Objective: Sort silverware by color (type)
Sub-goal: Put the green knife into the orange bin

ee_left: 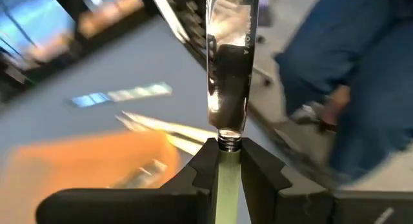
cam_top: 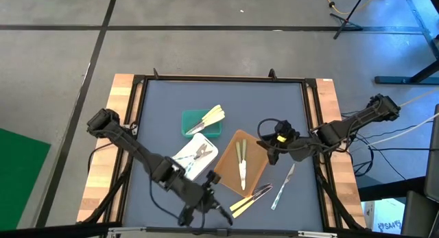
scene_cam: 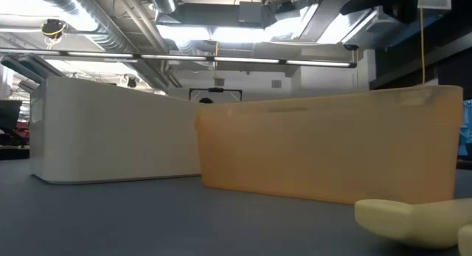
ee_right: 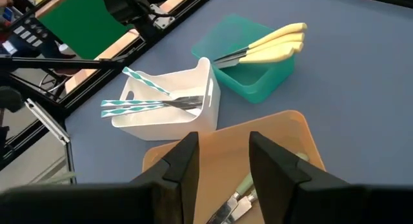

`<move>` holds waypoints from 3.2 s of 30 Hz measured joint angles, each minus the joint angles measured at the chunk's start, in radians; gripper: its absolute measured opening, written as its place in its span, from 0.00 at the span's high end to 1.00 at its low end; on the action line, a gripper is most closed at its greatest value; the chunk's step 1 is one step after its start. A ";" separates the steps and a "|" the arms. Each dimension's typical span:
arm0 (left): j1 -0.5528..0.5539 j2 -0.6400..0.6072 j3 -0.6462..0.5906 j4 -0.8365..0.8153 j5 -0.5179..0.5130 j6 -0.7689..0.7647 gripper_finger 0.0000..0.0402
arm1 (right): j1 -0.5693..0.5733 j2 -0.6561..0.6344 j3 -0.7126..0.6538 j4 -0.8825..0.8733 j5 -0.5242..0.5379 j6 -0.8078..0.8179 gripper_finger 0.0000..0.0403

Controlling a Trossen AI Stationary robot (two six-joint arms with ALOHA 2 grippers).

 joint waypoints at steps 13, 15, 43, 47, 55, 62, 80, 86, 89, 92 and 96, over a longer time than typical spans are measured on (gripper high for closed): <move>0.229 0.010 0.000 0.058 -0.047 0.601 0.89 | 0.000 -0.001 0.000 -0.002 -0.038 -0.001 0.70; 0.261 0.015 0.000 0.059 -0.044 0.670 0.89 | 0.000 -0.001 0.000 -0.002 -0.048 -0.001 0.70; 0.423 0.297 0.006 0.086 -0.031 1.182 0.89 | 0.000 0.000 0.000 -0.003 -0.079 -0.001 0.70; 0.423 0.316 0.002 0.084 -0.029 1.199 0.89 | 0.000 0.000 0.000 -0.003 -0.080 -0.001 0.70; 0.423 0.316 0.001 0.076 -0.046 1.203 0.89 | 0.000 0.000 0.000 -0.002 -0.080 -0.001 0.70; 0.423 0.315 -0.001 0.074 -0.037 1.202 0.89 | 0.000 0.000 0.000 -0.002 -0.080 -0.001 0.70; 0.423 0.315 -0.001 0.074 -0.059 1.199 0.89 | 0.000 0.000 0.000 -0.002 -0.080 0.000 0.70; 0.423 0.315 -0.001 0.074 -0.075 1.196 0.89 | 0.000 0.000 0.000 -0.002 -0.080 0.000 0.70; 0.423 0.314 -0.001 0.074 -0.076 1.196 0.89 | 0.000 0.000 0.000 -0.002 -0.080 0.000 0.70; 0.423 0.314 -0.001 0.074 -0.076 1.196 0.88 | 0.000 0.000 0.000 -0.002 -0.080 0.000 0.70; 0.423 0.314 -0.001 0.074 -0.063 1.196 0.81 | 0.000 0.000 0.000 -0.002 -0.080 0.000 0.70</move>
